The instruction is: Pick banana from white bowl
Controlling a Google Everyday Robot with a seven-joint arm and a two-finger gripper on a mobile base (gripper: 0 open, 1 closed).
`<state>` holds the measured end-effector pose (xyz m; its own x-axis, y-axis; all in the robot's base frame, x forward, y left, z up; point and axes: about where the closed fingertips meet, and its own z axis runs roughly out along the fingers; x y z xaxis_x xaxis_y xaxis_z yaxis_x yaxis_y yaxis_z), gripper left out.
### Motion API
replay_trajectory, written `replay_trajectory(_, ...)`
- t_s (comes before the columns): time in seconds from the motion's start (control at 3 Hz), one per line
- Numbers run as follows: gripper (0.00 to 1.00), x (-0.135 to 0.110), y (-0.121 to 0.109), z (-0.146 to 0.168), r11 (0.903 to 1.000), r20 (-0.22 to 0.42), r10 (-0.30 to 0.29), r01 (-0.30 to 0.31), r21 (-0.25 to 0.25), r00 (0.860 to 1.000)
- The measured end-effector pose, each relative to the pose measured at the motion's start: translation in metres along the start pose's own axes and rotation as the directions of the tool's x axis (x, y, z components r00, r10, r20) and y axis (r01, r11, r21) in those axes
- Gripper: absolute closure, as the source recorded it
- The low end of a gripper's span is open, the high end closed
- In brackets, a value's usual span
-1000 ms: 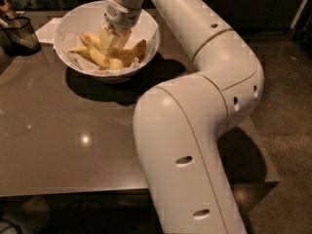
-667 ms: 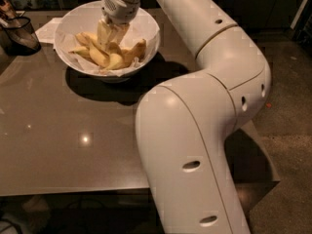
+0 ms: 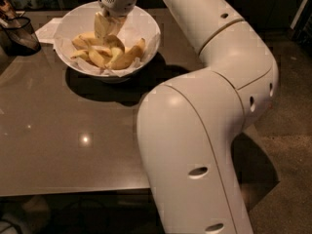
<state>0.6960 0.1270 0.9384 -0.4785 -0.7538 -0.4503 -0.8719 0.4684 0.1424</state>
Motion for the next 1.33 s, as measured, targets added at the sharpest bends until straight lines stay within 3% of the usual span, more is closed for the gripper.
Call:
replay_trajectory(0.33, 1.00, -0.003, 0.003, -0.004, 0.9998, 0.007, -0.022, 0.022, 0.004, 1.000)
replay_trajectory(0.67, 1.00, -0.004, 0.007, -0.010, 0.9977, 0.053, -0.048, 0.050, -0.046, 0.997)
replay_trajectory(1.33, 1.00, -0.015, 0.027, -0.053, 0.9778, 0.220, -0.127, 0.159, -0.136, 0.967)
